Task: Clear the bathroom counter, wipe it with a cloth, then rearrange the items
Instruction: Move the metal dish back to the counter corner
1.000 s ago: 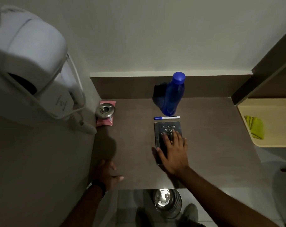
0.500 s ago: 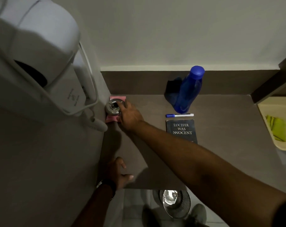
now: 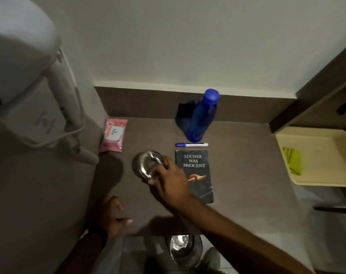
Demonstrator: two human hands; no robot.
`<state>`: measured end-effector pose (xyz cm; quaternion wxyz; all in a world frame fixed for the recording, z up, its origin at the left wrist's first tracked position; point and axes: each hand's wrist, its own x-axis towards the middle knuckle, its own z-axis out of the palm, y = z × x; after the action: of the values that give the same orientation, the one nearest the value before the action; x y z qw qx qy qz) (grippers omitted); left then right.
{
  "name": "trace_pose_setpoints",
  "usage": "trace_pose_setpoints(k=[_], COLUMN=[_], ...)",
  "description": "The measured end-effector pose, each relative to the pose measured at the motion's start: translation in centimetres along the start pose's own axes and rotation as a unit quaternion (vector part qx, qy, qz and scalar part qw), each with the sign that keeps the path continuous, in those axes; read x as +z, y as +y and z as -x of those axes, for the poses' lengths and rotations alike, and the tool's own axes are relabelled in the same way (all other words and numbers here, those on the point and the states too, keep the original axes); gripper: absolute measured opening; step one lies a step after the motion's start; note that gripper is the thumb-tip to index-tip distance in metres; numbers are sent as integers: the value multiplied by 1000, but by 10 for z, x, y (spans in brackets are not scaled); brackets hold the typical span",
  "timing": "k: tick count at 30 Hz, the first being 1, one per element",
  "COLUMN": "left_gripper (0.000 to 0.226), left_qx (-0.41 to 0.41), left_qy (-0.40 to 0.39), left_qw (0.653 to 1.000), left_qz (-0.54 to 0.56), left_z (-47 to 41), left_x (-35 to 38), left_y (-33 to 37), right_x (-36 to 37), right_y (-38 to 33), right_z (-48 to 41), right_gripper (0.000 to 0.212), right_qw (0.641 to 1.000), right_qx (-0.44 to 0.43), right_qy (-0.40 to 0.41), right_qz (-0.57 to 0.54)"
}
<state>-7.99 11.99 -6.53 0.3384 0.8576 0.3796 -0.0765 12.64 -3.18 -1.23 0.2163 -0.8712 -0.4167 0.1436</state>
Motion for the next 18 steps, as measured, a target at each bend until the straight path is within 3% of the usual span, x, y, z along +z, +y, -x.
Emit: trace_pose_setpoints(k=[4,9,13,18], left_gripper=[52,50,46,42], left_qx=[20,16,17,0], left_qy=[-7,-20,-21,-21], left_qw=[998,999,999,1000], left_qz=[-60,-42,-33,2], left_z=[-9,-9,-9,-8], left_x=[5,7,5,8], left_y=[-14,-19,-19,-17], right_x=[-35,-116,-168,-188], right_y=[100,207,247,271], right_z=[83,68,12,-27], right_gripper=[52,56,57,60], right_qw=[992,961,943,938], right_qx=[123,252,294,287], right_qy=[2,20,23,-7], right_qz=[26,113,153,197])
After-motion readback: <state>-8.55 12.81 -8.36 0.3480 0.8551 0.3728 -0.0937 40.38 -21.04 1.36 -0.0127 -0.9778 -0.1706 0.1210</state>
